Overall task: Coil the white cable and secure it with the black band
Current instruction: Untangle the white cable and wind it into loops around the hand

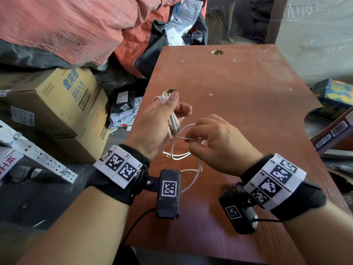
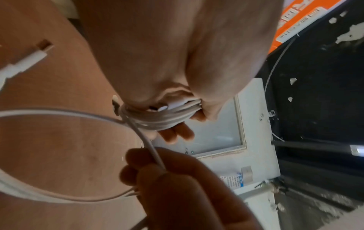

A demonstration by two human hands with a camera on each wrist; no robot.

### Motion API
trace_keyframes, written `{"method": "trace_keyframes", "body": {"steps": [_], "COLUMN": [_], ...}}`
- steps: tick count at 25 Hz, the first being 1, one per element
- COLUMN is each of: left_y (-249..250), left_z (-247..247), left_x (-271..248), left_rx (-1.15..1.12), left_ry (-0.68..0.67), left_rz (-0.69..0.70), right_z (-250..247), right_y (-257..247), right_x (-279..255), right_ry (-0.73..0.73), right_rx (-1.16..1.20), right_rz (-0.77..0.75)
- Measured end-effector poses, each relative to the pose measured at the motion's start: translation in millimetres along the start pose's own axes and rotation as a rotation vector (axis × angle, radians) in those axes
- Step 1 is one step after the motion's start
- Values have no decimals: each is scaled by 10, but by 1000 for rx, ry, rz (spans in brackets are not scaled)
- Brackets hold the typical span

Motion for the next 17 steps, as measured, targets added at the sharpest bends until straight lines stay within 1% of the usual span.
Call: {"method": "trace_keyframes", "body": {"steps": [4,10,17], "left_y": [-4,-26,65], "left_z": [0,14,74], "left_x": [-7,-2,-67], "left_rx": [239,274,459], "left_ry": [11,9,79], "left_rz": [44,56,118], "right_z": [-25,-54,-45], "right_y": [0,10,25], "right_x": [6,19,10], "right_ry": [80,95,122], "right_rx": [22,-2,8], "right_rz": [-16,-6,-14]}}
Point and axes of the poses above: each hand's wrist, its own x-axis towards the middle knuckle, its own z-axis out of the palm, y = z × x, the point moved 4 cm from there along x, towards the middle knuckle, and after that the axes turned 11 degrees about -z, right-handed, at the moved point
